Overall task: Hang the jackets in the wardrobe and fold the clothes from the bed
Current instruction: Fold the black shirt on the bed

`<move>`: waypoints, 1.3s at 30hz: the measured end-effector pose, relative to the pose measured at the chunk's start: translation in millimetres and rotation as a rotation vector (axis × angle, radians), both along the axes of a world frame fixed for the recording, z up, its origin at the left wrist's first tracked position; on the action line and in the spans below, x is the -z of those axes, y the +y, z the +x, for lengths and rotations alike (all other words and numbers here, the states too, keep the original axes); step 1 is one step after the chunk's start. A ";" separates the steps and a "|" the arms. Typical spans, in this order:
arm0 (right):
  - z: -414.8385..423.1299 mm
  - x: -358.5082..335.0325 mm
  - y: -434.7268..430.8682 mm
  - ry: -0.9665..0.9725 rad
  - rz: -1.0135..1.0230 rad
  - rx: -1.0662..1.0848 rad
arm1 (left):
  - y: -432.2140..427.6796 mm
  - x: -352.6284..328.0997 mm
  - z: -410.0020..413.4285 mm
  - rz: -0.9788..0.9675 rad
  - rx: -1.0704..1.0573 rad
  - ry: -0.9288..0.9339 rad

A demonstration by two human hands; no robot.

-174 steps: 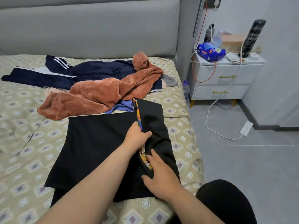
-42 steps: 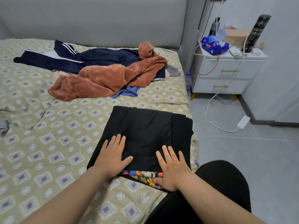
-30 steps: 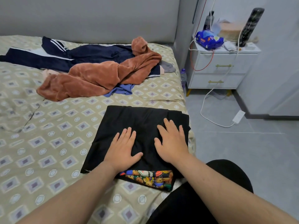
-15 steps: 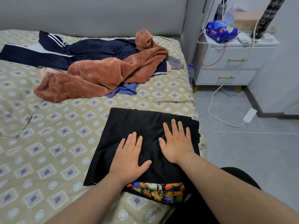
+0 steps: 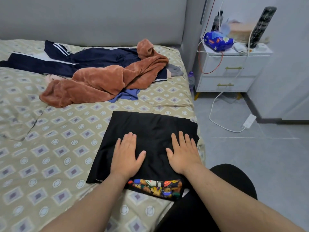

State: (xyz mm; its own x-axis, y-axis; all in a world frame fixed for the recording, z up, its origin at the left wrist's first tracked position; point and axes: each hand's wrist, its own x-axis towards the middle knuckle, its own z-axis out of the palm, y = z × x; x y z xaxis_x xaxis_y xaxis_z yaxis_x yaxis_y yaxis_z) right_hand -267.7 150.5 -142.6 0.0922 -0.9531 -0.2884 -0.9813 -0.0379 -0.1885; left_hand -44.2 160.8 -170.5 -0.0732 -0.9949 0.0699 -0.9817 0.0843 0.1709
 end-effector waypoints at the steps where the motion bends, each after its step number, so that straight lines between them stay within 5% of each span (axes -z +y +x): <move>1: -2.7 -2.4 5.4 0.005 0.024 0.008 | 0.1 -1.4 -0.9 -0.033 -0.079 0.007; 7: -14.5 -11.3 23.6 -0.344 0.009 0.257 | -1.9 -16.2 12.6 -0.082 -0.618 0.232; 11: -23.1 -13.0 24.1 -0.548 -0.068 0.497 | 3.4 -30.2 27.1 0.069 -0.826 0.424; 17: -39.2 -16.6 20.5 -1.149 0.315 0.903 | 6.6 -48.0 62.2 0.345 -0.790 0.833; 20: -40.3 -22.7 21.2 -1.214 0.427 0.893 | 29.5 -57.1 67.6 0.657 -0.811 1.192; 23: -37.6 -30.0 26.0 -1.211 0.486 0.838 | 51.3 -56.1 71.2 0.791 -0.828 1.275; 39: -111.5 -102.4 31.7 -1.472 0.086 0.655 | 7.8 -156.4 -3.5 0.307 -0.267 1.411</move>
State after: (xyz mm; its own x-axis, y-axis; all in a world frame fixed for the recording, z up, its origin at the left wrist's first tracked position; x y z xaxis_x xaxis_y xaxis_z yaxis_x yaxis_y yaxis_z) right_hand -379.2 182.2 -40.3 -0.0728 -0.9246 -0.3739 0.2015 0.3535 -0.9135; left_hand -47.7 168.6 -14.1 0.0588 -0.9564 -0.2862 0.0305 -0.2848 0.9581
